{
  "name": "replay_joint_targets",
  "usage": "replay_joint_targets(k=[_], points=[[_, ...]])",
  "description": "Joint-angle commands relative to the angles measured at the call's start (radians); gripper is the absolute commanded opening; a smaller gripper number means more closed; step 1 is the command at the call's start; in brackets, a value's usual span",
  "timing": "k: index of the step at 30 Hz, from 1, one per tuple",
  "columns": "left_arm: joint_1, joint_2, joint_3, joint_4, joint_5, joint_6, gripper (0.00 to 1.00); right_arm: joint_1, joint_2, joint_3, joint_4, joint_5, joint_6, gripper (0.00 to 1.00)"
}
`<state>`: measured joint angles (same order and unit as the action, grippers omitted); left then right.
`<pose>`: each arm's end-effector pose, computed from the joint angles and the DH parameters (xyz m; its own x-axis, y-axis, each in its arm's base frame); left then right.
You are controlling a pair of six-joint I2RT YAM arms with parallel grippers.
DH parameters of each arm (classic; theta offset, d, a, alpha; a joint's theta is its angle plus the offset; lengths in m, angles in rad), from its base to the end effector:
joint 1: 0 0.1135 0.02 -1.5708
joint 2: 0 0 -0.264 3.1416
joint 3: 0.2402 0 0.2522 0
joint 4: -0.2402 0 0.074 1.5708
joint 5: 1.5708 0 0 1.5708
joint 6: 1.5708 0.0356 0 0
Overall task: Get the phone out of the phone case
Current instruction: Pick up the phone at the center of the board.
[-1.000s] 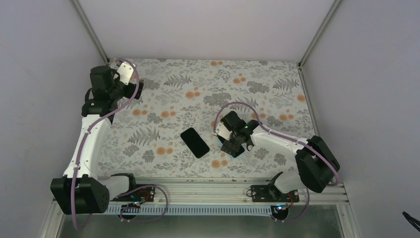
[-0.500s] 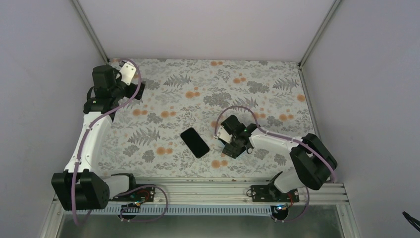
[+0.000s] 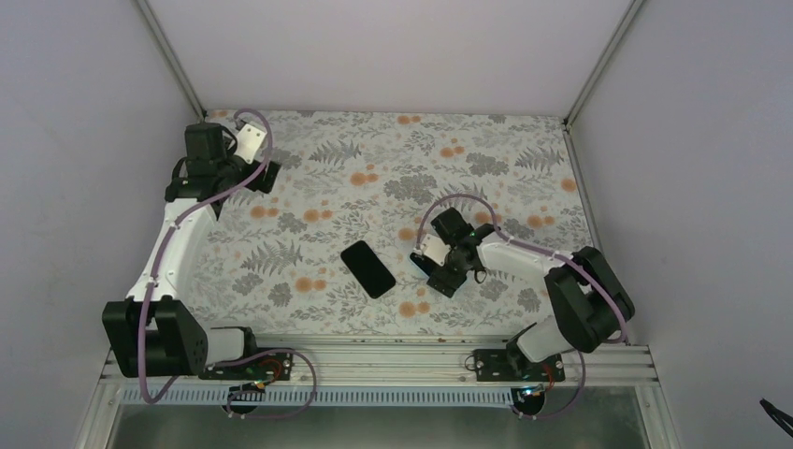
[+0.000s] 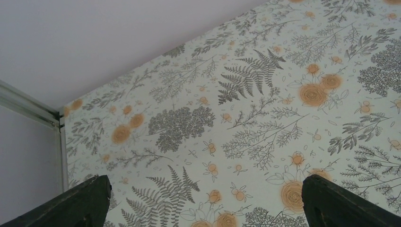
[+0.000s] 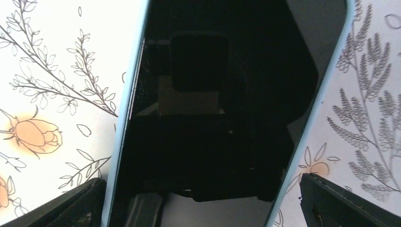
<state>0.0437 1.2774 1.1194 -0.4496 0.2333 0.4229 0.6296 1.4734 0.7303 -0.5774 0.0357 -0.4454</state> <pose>0.2843 0.0042 0.3249 -0.4597 0.3796 -0.8029 0.3683 0.9041 0.2166 0.1967 0.1417 0.1485 -0.4563 -0.8650 -0.2086 -0.8619 0.4879 -0.1379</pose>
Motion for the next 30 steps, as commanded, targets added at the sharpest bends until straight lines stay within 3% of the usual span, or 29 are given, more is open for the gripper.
replay_joint_targets(k=[1, 6, 11, 14, 18, 22, 25, 30], points=[[0.005, 0.019, 0.036, -0.031, 0.023, 0.016, 1.00, -0.069, 0.094, 0.009, -0.080, -0.038, -0.066, 1.00], [0.001, 0.048, 0.075, -0.087, 0.062, 0.030, 1.00, -0.084, 0.170, 0.030, -0.098, -0.003, -0.067, 0.92], [-0.034, 0.134, 0.197, -0.252, 0.170, 0.057, 1.00, -0.084, 0.214, 0.043, -0.087, 0.044, -0.042, 0.74], [-0.084, 0.223, 0.290, -0.392, 0.232, 0.067, 1.00, -0.083, 0.180, 0.072, -0.064, 0.074, -0.030, 0.65], [-0.159, 0.383, 0.444, -0.591, 0.356, 0.064, 1.00, -0.060, 0.069, 0.122, -0.011, 0.105, -0.034, 0.62], [-0.212, 0.540, 0.589, -0.784, 0.539, 0.114, 1.00, -0.029, 0.016, 0.194, 0.008, 0.122, -0.047, 0.54], [-0.234, 0.665, 0.711, -0.903, 0.624, 0.129, 1.00, -0.012, 0.011, 0.251, 0.011, 0.136, -0.057, 0.55], [-0.271, 0.788, 0.757, -0.908, 0.685, 0.075, 1.00, 0.040, 0.030, 0.341, 0.030, 0.154, -0.062, 0.58]])
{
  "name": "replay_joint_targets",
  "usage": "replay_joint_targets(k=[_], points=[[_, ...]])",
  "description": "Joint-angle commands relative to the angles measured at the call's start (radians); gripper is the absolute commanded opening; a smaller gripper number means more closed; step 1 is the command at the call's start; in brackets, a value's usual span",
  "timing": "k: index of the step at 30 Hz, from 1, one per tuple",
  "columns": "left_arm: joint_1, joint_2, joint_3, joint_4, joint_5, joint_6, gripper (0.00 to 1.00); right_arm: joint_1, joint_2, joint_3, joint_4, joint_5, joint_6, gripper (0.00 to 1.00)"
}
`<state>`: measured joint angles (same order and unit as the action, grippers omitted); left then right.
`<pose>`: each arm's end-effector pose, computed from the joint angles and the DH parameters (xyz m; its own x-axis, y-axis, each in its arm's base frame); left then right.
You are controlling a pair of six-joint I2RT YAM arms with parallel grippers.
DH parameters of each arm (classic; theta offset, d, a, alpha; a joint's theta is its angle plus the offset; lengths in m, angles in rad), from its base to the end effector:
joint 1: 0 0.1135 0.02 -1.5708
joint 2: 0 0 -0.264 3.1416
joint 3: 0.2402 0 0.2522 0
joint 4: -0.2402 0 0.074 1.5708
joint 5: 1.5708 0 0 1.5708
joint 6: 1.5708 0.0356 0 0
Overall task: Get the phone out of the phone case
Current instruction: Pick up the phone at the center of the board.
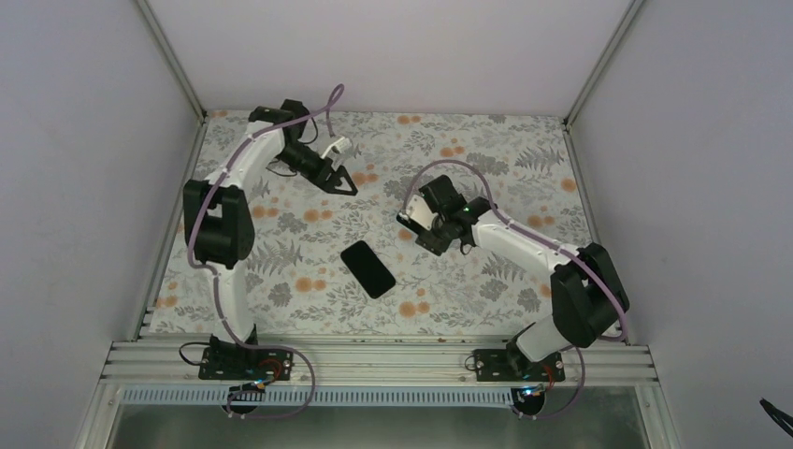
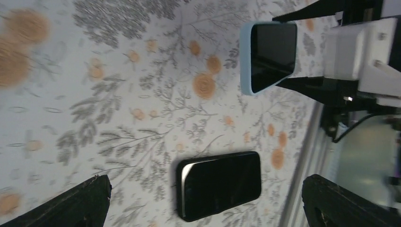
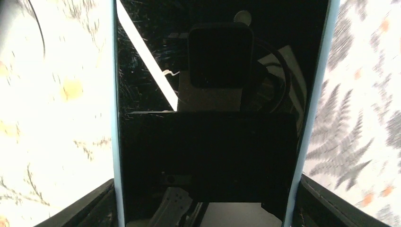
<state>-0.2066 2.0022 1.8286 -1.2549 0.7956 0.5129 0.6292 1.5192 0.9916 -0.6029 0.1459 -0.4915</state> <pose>0.3824 -0.1061 0.2722 -0.7251 0.5029 -0.4705 0.6869 0.4791 -0.5465 0.2414 0.1693 0.2069 -0.3937 -0.8641 -0.3137 -0.8143 0.4861 -0.3171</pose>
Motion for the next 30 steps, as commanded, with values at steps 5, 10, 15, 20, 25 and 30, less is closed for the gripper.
replay_joint_targets(k=[5, 10, 15, 20, 25, 30], points=[[-0.041, 0.144, 0.066, -0.103, 0.177, -0.045, 1.00, 0.086, 0.035, 0.181, 0.061, 0.043, -0.009, 0.59], [-0.051, 0.178, 0.107, -0.103, 0.212, -0.068, 1.00, 0.138, 0.094, 0.255, 0.052, 0.048, -0.011, 0.62], [-0.060, 0.191, 0.102, -0.103, 0.227, -0.070, 1.00, 0.157, 0.136, 0.319, 0.068, 0.065, -0.006, 0.62], [-0.065, 0.188, 0.080, -0.103, 0.256, -0.064, 0.99, 0.166, 0.189, 0.372, 0.078, 0.065, -0.007, 0.62], [-0.067, 0.193, 0.091, -0.104, 0.296, -0.058, 0.89, 0.186, 0.204, 0.388, 0.081, 0.059, -0.023, 0.63], [-0.069, 0.192, 0.097, -0.104, 0.314, -0.056, 0.50, 0.189, 0.217, 0.392, 0.107, 0.075, -0.019, 0.67]])
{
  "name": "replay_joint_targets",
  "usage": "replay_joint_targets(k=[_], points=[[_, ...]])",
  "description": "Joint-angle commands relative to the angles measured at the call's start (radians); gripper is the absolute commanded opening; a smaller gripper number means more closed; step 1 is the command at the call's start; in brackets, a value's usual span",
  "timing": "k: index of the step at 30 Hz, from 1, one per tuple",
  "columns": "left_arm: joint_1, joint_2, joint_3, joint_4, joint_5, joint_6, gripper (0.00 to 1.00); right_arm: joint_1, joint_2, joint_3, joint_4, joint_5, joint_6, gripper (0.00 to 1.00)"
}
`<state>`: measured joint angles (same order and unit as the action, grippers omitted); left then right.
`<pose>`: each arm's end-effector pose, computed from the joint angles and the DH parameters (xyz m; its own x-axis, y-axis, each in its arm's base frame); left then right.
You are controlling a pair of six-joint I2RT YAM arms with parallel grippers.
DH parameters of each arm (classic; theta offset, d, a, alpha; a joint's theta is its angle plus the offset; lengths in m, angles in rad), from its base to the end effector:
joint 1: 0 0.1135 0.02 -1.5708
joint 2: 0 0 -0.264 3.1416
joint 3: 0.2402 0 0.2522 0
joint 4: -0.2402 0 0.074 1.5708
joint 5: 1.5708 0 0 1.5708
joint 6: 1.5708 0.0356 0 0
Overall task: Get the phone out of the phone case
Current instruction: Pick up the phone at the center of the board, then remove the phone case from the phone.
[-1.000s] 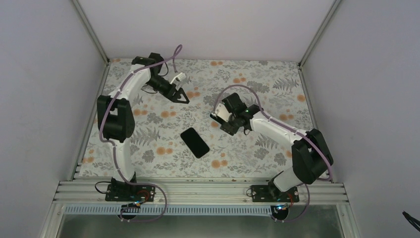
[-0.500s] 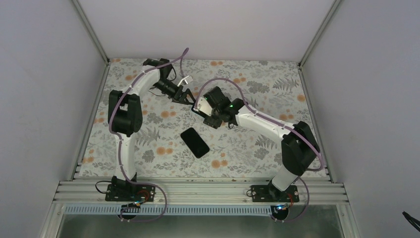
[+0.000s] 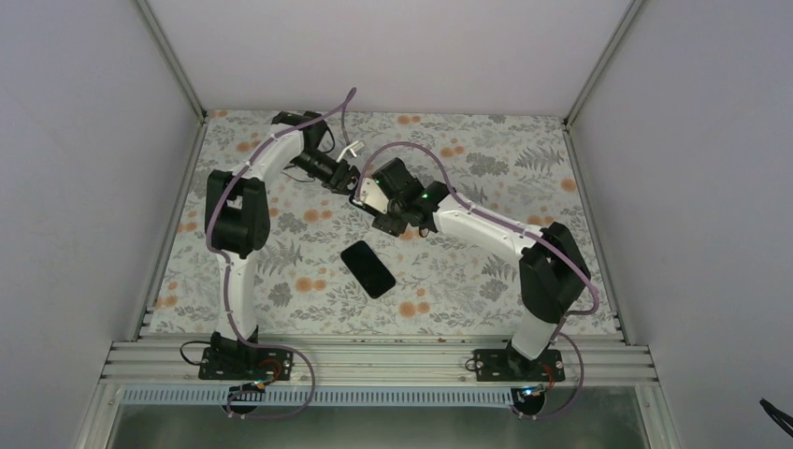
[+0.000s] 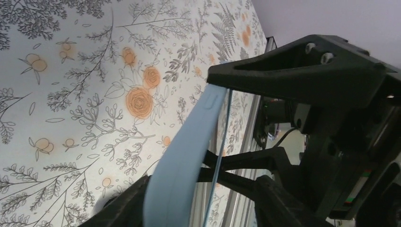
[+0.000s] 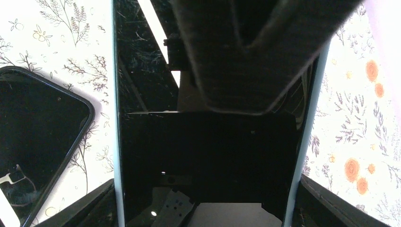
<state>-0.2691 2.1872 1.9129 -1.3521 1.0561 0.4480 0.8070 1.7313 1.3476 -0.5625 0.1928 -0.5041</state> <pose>0.3962 -0.1414 0.2289 -0.8310 0.4504 -0.3264 0.4929 0.3243 -0.8074 0.2647 0.2665 0.2497 -0.1864 -0.8800 -0.4370 -0.8238 0.3823 -0.4186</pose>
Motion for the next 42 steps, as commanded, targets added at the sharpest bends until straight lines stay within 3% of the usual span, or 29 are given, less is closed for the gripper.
replay_joint_targets(k=[1, 2, 3, 4, 5, 6, 11, 17, 23, 29, 37, 42], points=[[-0.006, 0.008, 0.016, -0.007, 0.062, 0.009, 0.44, 0.012, 0.003, 0.036, 0.067, 0.022, -0.004, 0.67], [-0.006, 0.009, 0.022, -0.007, 0.072, 0.010, 0.35, 0.011, 0.001, 0.037, 0.067, 0.013, -0.002, 0.68], [-0.006, 0.008, 0.029, -0.007, 0.079, 0.010, 0.24, 0.012, -0.004, 0.039, 0.066, 0.007, 0.001, 0.76], [-0.007, 0.008, 0.036, -0.007, 0.081, 0.010, 0.14, 0.012, -0.008, 0.039, 0.068, 0.006, 0.007, 0.95], [-0.008, 0.005, 0.042, -0.007, 0.080, 0.009, 0.04, 0.010, -0.017, 0.037, 0.066, -0.001, 0.012, 0.99], [-0.007, 0.002, 0.045, -0.007, 0.078, 0.010, 0.03, 0.006, -0.029, 0.035, 0.055, -0.011, 0.013, 1.00], [-0.001, -0.056, 0.014, -0.007, 0.040, 0.077, 0.02, -0.098, -0.134, 0.032, -0.101, -0.247, 0.005, 1.00], [-0.008, -0.223, -0.061, -0.007, -0.124, 0.265, 0.02, -0.241, -0.290, -0.065, -0.263, -0.522, -0.180, 1.00], [-0.062, -0.388, -0.076, -0.006, -0.171, 0.383, 0.02, -0.261, -0.257, -0.070, -0.290, -0.550, -0.220, 1.00], [-0.120, -0.479, -0.090, -0.005, -0.236, 0.401, 0.02, -0.271, -0.181, -0.033, -0.292, -0.584, -0.226, 1.00], [-0.163, -0.508, -0.149, -0.005, -0.288, 0.412, 0.02, -0.301, -0.108, 0.060, -0.352, -0.699, -0.270, 1.00], [-0.163, -0.512, -0.147, -0.005, -0.272, 0.420, 0.02, -0.306, -0.078, 0.066, -0.350, -0.677, -0.282, 1.00]])
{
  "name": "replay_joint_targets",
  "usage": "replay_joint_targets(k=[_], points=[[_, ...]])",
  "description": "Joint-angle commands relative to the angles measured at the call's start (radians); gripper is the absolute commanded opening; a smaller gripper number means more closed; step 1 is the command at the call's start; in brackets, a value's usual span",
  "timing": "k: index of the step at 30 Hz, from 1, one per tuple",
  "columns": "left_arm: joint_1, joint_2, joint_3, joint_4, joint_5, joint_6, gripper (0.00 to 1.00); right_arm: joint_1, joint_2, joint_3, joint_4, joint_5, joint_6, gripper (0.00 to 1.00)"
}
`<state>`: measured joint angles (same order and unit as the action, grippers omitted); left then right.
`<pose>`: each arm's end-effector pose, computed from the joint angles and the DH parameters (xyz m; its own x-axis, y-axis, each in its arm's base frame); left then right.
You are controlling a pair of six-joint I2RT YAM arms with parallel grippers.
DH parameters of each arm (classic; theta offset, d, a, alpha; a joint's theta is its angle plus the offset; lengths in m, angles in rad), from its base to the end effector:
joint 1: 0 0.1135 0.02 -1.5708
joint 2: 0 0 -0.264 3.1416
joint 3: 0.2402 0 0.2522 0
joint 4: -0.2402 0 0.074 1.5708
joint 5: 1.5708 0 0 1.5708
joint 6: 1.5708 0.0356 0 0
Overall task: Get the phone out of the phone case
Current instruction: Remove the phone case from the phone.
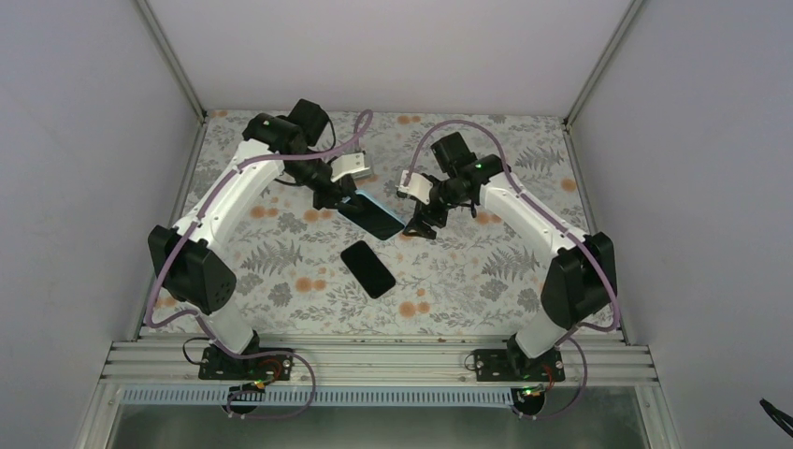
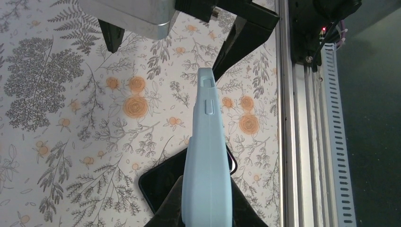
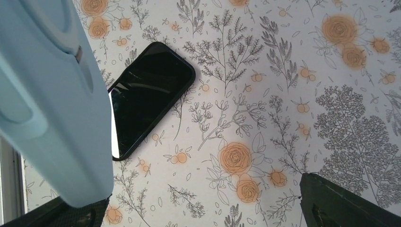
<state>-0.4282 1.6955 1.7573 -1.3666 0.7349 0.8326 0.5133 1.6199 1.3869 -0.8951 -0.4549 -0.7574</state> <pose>0.2812 -0.1546 0.3536 -0.2442 0.7147 -0.6554 0.9645 0.1086 -0.2409 0.2803 0.1759 0.2832 -0.1563 -0.7965 -0.5840 -0.9805 0.1966 -0.0058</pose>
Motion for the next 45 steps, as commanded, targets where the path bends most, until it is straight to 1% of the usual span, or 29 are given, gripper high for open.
replay_joint_targets(k=[1, 9, 15, 17, 19, 22, 27, 37, 45], points=[[-0.004, -0.022, 0.011, 0.009, 0.050, 0.038, 0.02, -0.016, 0.036, 0.029, -0.018, -0.028, -0.032, 1.00], [-0.018, -0.039, 0.009, 0.009, 0.067, 0.045, 0.02, -0.049, 0.097, 0.092, -0.011, -0.044, -0.027, 1.00], [-0.020, -0.021, 0.014, 0.009, 0.041, 0.031, 0.02, -0.052, 0.138, 0.155, -0.138, -0.107, -0.092, 0.97], [-0.018, -0.018, 0.021, 0.009, 0.028, 0.027, 0.02, -0.052, 0.136, 0.145, -0.191, -0.098, -0.128, 0.97], [-0.016, -0.023, 0.026, 0.009, 0.022, 0.028, 0.02, -0.053, 0.120, 0.117, -0.206, -0.069, -0.140, 0.96], [-0.017, -0.018, 0.039, 0.010, 0.018, 0.027, 0.02, -0.052, 0.087, 0.087, -0.216, -0.076, -0.152, 0.96], [-0.018, 0.021, 0.051, 0.010, 0.044, 0.023, 0.02, -0.052, 0.060, 0.092, -0.221, -0.124, -0.149, 0.96], [-0.024, 0.058, 0.080, 0.008, 0.092, 0.019, 0.02, -0.053, 0.110, 0.125, -0.210, -0.139, -0.149, 0.95], [-0.027, 0.019, 0.056, 0.009, 0.104, 0.033, 0.02, -0.072, 0.144, 0.132, -0.180, -0.116, -0.155, 0.93]])
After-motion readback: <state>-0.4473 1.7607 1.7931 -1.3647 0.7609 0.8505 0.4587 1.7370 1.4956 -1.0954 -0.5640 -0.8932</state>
